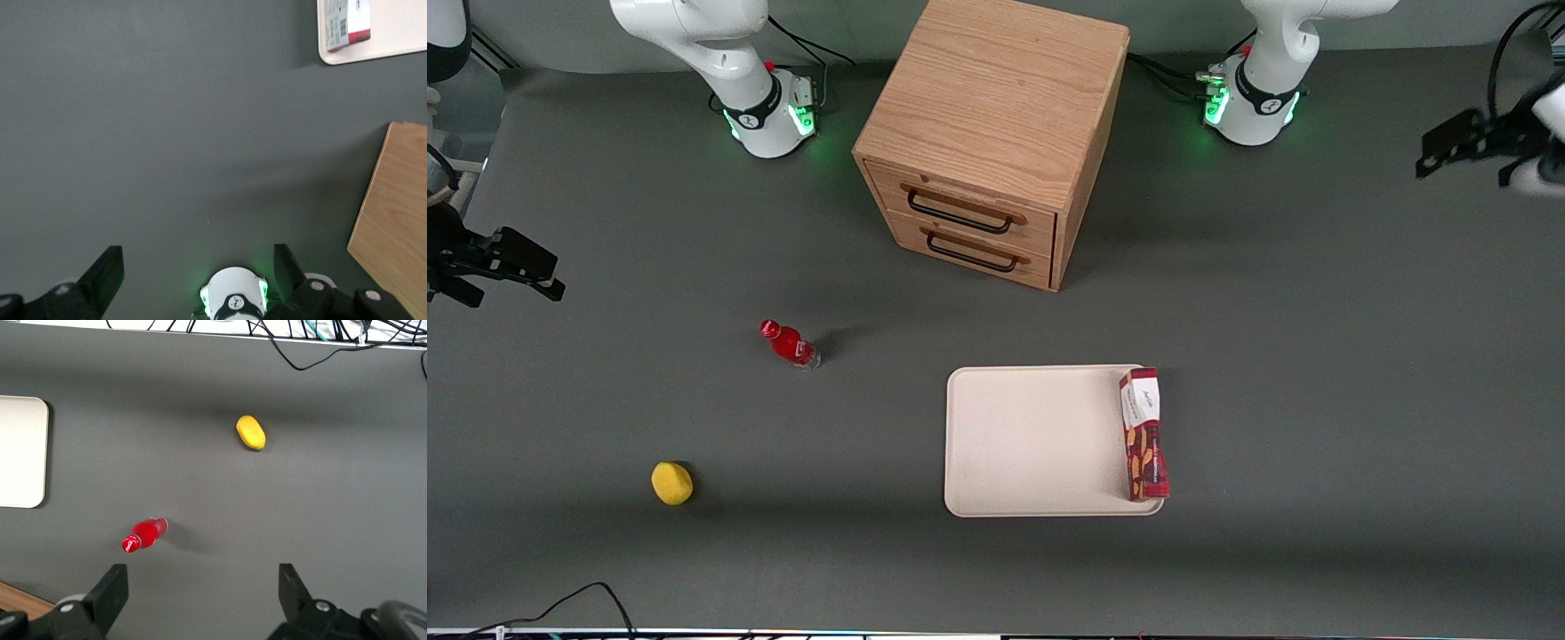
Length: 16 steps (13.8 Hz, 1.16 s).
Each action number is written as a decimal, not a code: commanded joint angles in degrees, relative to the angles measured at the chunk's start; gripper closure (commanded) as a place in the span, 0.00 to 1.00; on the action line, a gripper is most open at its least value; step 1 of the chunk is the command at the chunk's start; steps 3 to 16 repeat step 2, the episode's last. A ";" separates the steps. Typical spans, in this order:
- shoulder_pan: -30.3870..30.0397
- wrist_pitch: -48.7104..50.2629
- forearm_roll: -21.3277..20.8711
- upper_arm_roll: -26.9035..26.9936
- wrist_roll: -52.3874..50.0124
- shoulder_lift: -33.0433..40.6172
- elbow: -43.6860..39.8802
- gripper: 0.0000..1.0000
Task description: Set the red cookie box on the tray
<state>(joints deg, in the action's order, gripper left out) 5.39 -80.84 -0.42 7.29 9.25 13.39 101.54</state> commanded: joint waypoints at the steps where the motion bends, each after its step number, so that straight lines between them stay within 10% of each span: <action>1: 1.03 1.90 -2.48 -1.22 1.47 0.51 -1.75 0.00; 16: 1.12 3.83 -2.57 -1.92 1.38 -1.42 -4.22 0.00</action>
